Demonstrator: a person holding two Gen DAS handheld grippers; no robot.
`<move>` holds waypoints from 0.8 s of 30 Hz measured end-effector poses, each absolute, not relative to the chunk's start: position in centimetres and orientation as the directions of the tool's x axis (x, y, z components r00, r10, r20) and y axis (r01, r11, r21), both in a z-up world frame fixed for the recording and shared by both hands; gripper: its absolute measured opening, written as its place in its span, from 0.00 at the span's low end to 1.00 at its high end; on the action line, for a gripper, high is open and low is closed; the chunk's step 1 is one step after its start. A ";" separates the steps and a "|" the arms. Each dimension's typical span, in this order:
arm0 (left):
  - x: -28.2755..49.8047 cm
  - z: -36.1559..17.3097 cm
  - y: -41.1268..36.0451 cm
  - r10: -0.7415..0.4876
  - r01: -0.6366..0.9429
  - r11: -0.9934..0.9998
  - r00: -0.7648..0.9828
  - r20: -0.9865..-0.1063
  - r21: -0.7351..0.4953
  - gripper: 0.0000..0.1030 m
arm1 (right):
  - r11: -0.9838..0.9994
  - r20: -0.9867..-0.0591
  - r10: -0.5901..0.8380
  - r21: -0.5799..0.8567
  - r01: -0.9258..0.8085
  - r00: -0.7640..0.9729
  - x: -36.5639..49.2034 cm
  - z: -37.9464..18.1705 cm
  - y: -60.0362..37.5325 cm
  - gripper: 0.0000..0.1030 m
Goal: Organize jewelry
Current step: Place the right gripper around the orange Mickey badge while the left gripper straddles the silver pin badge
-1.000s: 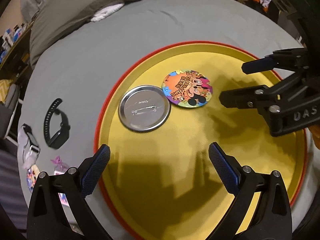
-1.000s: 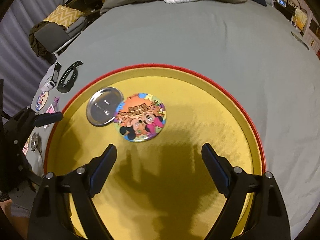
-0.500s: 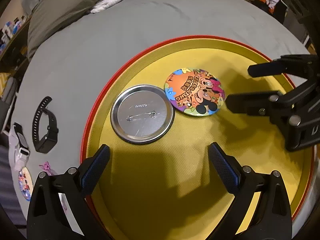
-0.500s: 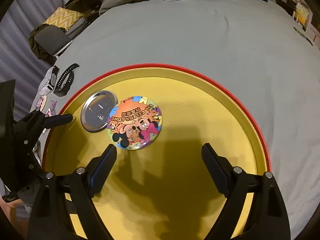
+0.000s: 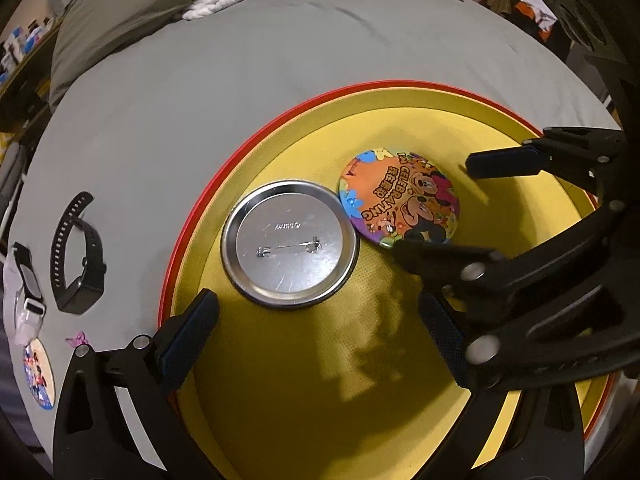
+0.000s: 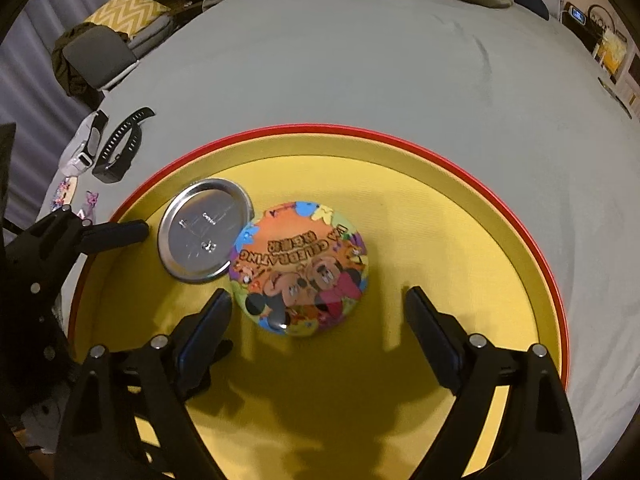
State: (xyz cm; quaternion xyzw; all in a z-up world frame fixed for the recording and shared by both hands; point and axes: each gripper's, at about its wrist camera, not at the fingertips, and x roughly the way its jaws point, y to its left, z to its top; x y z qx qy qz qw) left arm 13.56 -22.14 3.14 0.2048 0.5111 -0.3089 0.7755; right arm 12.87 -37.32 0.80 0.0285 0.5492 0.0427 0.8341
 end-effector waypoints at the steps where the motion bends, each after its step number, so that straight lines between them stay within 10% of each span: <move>1: 13.6 3.1 -22.1 -0.272 0.692 0.722 0.285 -0.919 0.001 0.95 | 0.995 -0.914 0.096 0.088 -0.039 0.394 13.0 0.8 -37.2 0.83; 24: 14.2 3.1 -22.7 -0.295 0.712 0.702 0.291 -0.910 0.000 0.88 | 0.999 -0.896 0.043 0.044 -0.008 0.442 13.6 0.6 -36.2 0.66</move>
